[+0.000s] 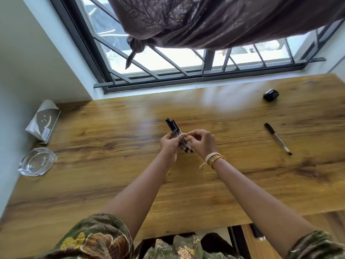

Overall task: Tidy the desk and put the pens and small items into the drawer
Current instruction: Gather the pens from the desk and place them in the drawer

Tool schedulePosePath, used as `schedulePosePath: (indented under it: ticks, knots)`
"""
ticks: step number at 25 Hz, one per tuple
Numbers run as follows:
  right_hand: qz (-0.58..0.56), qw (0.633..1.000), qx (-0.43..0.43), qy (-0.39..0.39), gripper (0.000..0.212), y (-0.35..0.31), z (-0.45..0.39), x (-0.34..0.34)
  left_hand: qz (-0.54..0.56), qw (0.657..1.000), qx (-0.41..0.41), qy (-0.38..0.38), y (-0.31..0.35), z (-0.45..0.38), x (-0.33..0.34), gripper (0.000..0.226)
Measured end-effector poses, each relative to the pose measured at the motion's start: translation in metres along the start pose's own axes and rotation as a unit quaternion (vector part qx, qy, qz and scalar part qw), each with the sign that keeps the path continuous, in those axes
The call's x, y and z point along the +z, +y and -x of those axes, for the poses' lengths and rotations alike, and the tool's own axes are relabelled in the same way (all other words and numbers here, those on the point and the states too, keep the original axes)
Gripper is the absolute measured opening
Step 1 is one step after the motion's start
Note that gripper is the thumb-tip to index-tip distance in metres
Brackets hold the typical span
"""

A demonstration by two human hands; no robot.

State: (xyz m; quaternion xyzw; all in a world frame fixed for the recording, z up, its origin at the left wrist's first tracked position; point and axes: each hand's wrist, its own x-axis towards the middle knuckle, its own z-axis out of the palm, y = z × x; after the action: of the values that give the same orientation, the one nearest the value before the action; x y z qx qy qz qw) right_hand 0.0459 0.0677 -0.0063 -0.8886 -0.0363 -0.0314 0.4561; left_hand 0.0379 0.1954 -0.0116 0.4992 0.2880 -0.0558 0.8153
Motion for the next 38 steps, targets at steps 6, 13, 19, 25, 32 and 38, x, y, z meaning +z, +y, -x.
schedulePosePath:
  ticks: [6, 13, 19, 25, 32, 38]
  knots:
    - [0.273, 0.946, 0.071, 0.159, 0.032, 0.072, 0.000, -0.074, -0.007, 0.999, -0.034, -0.034, -0.023, 0.022, 0.025, 0.022]
    - [0.375, 0.857, 0.306, 0.175, 0.031, 0.121, -0.016, -0.134, -0.027, 0.998, -0.039, -0.033, -0.036, 0.036, 0.031, 0.026]
    - [0.415, 0.878, 0.181, 0.153, 0.023, 0.114, 0.000, -0.129, -0.041, 0.998, -0.036, -0.021, -0.037, 0.036, 0.027, 0.034]
    - [0.059, 0.975, 0.191, 0.096, 0.027, 0.057, 0.018, -0.079, -0.057, 0.997, -0.038, -0.027, -0.038, 0.045, 0.022, 0.024]
    - [-0.183, 0.958, 0.212, -0.067, 0.019, 0.011, 0.052, -0.031, -0.054, 0.998, -0.031, -0.023, -0.040, 0.059, 0.013, 0.015]
    - [-0.205, 0.959, 0.175, -0.086, 0.020, 0.005, 0.076, -0.038, -0.047, 0.998, -0.025, -0.032, -0.044, 0.082, 0.001, 0.005]
